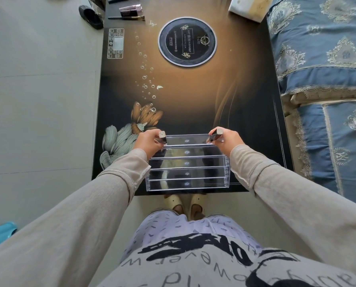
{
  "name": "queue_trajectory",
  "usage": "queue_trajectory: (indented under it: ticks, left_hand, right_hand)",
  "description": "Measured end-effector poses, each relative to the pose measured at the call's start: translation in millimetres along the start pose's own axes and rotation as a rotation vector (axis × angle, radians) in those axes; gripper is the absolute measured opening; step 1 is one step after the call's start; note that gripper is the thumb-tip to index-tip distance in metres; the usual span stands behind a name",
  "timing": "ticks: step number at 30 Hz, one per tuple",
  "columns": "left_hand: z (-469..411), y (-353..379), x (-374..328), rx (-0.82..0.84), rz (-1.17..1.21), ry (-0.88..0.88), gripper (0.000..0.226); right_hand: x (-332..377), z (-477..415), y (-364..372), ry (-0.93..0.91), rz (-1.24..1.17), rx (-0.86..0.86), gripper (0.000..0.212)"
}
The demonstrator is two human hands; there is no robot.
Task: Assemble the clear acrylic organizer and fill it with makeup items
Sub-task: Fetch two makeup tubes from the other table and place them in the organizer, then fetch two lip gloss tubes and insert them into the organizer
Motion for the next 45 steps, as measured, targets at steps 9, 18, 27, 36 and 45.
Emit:
queue_trajectory:
  ticks: [9, 18, 27, 36, 45]
  left_hand:
    - [-3.6, 0.9, 1.4, 0.014, -0.003, 0.005, 0.018]
    - [2.3, 1.4, 16.3, -0.057, -0.031, -0.033, 0.039]
    - [96.8, 46.3, 114.3, 0.0, 0.045, -0.302, 0.016]
    - [176.4, 90.1, 188.3, 0.173, 0.11, -0.622, 0.019]
    - [221.9, 90.6, 175.8, -0.176, 0.455, -0.771, 0.015]
  right_hand:
    - [-3.2, -2.1, 0.3, 0.005, 0.003, 0.009, 0.027]
    - [-19.4, 6.4, -2.9, 0.034, -0.044, -0.063, 0.037]
    - [-115.2, 66.9, 45.6, 0.279, -0.096, -0.015, 0.019]
    - [-162.6, 99.3, 107.4, 0.412, -0.02, 0.247, 0.022]
    - [-149.0, 66.5, 115.0, 0.26, 0.178, 0.406, 0.024]
Point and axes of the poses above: each hand's wrist, its own z-axis away from the middle knuckle, its own y-axis out of the palm, x = y × z, the point moved 10 cm from there along -z, towards the middle knuckle, and after that the axes turned 2 degrees about y, right-handed, at the moved point
